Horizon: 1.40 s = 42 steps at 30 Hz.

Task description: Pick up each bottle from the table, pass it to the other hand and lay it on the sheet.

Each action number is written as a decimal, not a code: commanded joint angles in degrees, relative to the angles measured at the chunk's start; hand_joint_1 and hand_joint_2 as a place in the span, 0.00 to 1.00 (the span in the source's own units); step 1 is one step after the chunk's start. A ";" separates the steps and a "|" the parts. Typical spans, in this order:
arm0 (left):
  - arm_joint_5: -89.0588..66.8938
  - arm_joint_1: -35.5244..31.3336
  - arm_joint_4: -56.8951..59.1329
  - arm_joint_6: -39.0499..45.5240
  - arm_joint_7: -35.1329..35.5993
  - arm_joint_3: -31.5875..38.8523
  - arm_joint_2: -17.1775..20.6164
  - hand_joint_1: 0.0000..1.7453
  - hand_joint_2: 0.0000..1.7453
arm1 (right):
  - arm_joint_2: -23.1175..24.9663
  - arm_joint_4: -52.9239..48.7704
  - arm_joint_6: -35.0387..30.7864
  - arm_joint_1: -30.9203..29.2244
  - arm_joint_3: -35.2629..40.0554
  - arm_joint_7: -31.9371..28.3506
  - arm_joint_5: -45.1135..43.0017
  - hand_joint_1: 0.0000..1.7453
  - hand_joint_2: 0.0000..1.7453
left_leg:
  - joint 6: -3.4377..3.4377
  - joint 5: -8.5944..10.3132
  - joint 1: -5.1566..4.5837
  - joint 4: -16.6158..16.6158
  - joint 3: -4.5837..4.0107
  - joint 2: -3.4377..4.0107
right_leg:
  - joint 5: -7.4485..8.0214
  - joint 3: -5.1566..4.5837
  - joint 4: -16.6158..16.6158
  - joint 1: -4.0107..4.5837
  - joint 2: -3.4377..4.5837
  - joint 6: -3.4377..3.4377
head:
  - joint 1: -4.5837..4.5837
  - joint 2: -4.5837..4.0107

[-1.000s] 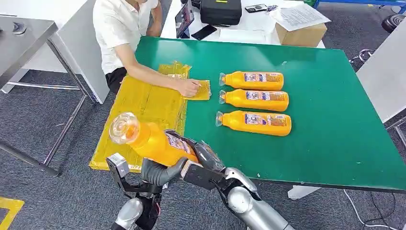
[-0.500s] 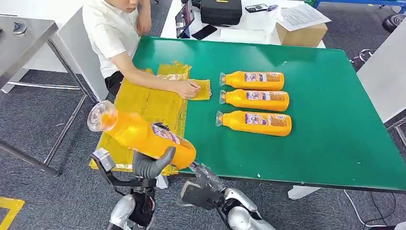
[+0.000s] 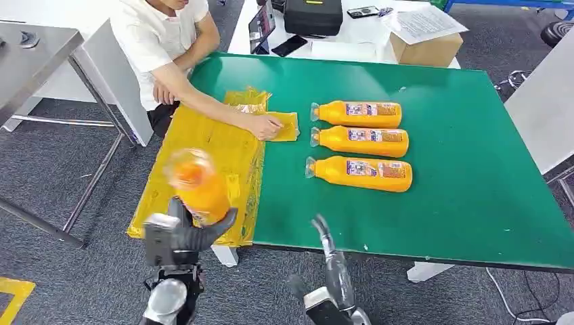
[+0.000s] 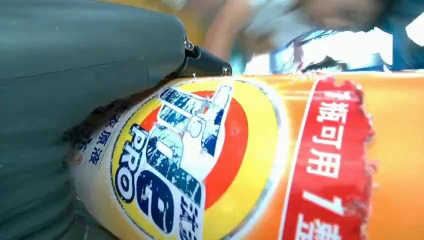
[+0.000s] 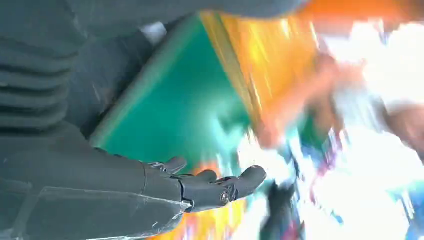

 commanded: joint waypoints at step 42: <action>-32.02 -34.20 54.64 -29.57 14.65 -4.19 7.10 0.00 1.00 | 1.22 0.15 0.01 -4.93 -3.16 -2.84 -0.58 0.00 1.00 | -0.19 0.19 0.00 -0.14 0.56 0.25 | 0.20 0.43 0.16 0.00 0.20 -0.23 | 0.02 0.00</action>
